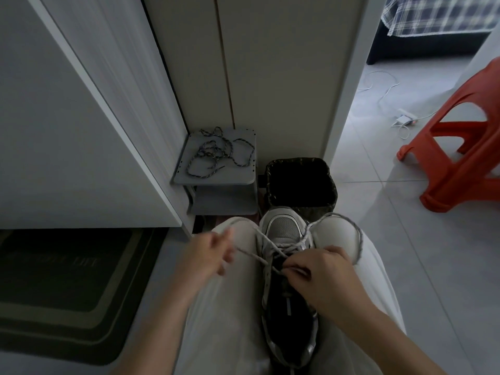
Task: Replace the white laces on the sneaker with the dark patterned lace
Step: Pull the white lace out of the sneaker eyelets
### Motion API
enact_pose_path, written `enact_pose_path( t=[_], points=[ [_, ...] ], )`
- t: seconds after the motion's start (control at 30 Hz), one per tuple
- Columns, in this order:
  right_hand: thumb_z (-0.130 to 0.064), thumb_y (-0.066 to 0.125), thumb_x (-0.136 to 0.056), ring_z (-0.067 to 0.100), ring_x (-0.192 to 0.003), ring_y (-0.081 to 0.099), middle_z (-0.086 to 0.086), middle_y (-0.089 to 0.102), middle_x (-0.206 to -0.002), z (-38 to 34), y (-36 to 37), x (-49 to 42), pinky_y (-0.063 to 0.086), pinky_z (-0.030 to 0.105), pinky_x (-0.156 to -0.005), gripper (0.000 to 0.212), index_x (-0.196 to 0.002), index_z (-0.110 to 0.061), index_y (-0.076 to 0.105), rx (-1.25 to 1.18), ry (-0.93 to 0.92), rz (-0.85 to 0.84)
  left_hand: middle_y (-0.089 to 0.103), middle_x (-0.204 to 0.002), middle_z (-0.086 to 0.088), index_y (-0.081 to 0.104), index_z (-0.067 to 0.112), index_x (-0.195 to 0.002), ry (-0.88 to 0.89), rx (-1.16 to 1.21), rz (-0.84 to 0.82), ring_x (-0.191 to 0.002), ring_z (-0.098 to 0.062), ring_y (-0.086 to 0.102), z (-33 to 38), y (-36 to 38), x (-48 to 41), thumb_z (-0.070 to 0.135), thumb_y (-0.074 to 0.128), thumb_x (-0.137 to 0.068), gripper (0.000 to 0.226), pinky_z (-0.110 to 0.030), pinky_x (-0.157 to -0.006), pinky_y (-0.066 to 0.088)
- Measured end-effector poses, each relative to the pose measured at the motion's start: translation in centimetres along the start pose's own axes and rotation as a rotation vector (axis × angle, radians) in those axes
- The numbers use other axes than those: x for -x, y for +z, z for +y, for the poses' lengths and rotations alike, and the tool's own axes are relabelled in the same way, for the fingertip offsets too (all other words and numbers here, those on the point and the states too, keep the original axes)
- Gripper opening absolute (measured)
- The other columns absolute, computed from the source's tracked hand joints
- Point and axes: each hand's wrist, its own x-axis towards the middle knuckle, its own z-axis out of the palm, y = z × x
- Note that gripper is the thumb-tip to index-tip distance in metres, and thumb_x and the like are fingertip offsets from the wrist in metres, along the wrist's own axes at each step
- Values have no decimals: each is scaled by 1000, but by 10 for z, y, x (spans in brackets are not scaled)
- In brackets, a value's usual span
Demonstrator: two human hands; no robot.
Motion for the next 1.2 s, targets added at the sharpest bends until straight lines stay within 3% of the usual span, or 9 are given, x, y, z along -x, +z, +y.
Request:
enact_pose_path(
  t=[0.1,0.2,0.33,0.43,0.63,0.7,0.83,0.93,1.2],
  points=[
    [-36,61,-82,3,-79,60,-17,68,-80,-5,3,-1,28,23,-84,9,-85,-34,69,19,0,-3,54,-51,6,53,21,-59,132,-113,-125,-45,-6,50,-1,39,15,49,47,-92,43,-21,-47,36],
    [-39,62,-82,7,-79,62,-15,69,-80,-4,0,2,32,24,-85,11,-86,-32,70,14,16,7,43,-49,6,40,25,-58,245,-179,14,-45,-3,42,-3,50,18,38,53,-91,38,-18,-46,27],
    [-37,69,-78,10,-62,58,-16,61,-56,0,-8,8,37,24,-73,8,-77,-30,70,-115,74,46,59,-69,0,54,19,-77,180,-185,226,-62,-17,59,-5,13,2,31,48,-96,23,-35,-56,48],
    [-37,66,-81,8,-66,60,-16,66,-63,0,-9,8,43,28,-78,9,-82,-30,71,-148,69,-2,60,-71,-1,53,19,-75,107,-178,398,-58,-15,56,-13,-25,-9,32,45,-97,26,-25,-51,39],
    [-46,58,-85,7,-74,60,-16,69,-78,-8,1,4,38,26,-88,16,-88,-36,69,-40,36,-44,62,-56,8,60,20,-67,17,2,-74,-42,-7,55,-11,16,9,51,52,-88,38,-26,-49,44],
    [-48,58,-84,6,-73,60,-16,69,-77,-8,1,3,38,27,-89,18,-88,-36,70,-28,39,-38,51,-51,12,50,24,-61,75,-148,-48,-46,-4,47,-13,35,14,57,59,-80,40,-26,-48,37],
    [-47,66,-78,9,-69,61,-14,68,-69,-5,-7,5,44,29,-81,18,-82,-30,72,-62,95,27,43,-100,17,39,32,-112,286,-202,306,-77,4,44,-10,41,26,48,69,-75,51,-17,-61,37],
    [-39,66,-81,14,-73,62,-12,69,-76,-6,-12,7,46,33,-83,13,-88,-30,73,-59,88,-2,32,-121,10,36,38,-132,511,-288,233,-95,-4,48,-9,35,33,34,68,-82,60,-22,-68,46],
    [-39,54,-83,10,-78,61,-11,69,-84,-6,-14,11,38,29,-90,19,-92,-32,70,57,71,-20,56,-82,7,60,20,-83,586,-384,157,-80,-15,54,-3,26,29,26,55,-91,11,-39,-68,46]
  ],
)
